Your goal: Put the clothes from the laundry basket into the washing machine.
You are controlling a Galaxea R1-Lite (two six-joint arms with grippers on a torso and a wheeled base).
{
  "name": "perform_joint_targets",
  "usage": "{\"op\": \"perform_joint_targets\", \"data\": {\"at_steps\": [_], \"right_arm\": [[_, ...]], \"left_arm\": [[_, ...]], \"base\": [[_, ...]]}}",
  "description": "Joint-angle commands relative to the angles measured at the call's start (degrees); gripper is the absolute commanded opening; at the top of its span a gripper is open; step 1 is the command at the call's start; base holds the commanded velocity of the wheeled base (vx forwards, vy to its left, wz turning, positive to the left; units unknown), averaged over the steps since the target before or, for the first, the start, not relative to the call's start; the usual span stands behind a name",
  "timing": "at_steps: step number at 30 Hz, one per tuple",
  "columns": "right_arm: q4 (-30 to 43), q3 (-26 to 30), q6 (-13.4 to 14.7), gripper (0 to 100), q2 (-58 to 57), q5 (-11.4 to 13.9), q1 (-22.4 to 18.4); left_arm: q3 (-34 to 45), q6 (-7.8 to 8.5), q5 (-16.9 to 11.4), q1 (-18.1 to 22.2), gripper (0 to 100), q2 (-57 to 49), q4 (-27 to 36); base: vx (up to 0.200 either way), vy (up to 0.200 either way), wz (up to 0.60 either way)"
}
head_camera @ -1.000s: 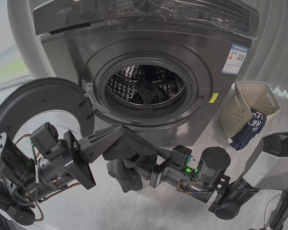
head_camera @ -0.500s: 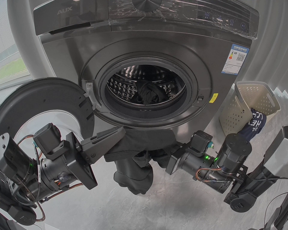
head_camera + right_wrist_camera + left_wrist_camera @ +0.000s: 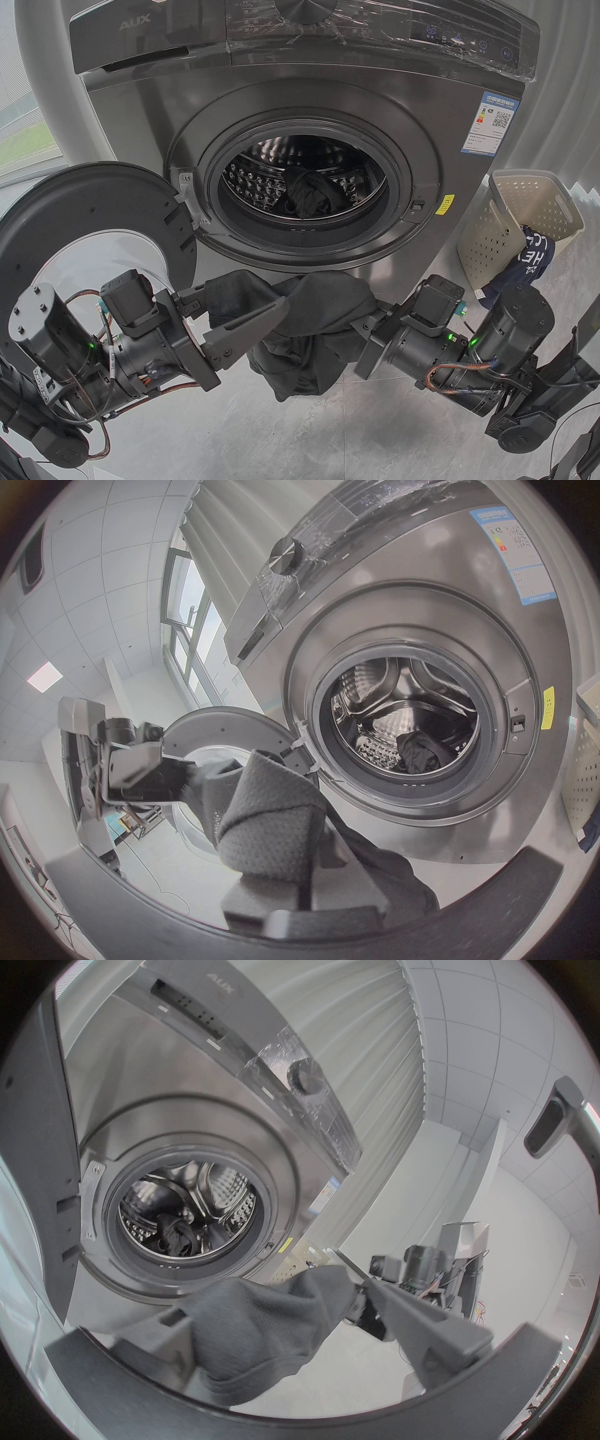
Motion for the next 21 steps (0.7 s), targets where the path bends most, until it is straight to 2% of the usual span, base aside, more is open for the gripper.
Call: {"op": "perform_joint_targets", "data": {"at_steps": [1,16,17,21], "right_arm": [[-0.06,-0.06,0.15,0,-2.15,-0.02,0.81],[0.46,-1.64,0.06,0,-4.08,-0.02,1.33],[0.20,-1.73,0.06,0,-4.08,-0.02,1.42],[0.03,-2.43,0.15,0,-3.99,-0.28,1.42]], "left_arm": [[0.31,0.32,0.12,1.10,100,4.07,-0.01],[3.74,1.81,-0.14,1.10,100,13.30,-0.09],[3.04,3.04,-0.14,1.63,100,16.11,-0.18],[2.95,4.80,-0.14,2.24,100,18.83,-0.18]], "base": [[0.000,0.000,0.00],[0.000,0.000,0.00],[0.000,0.000,0.00],[0.000,0.000,0.00]]}}
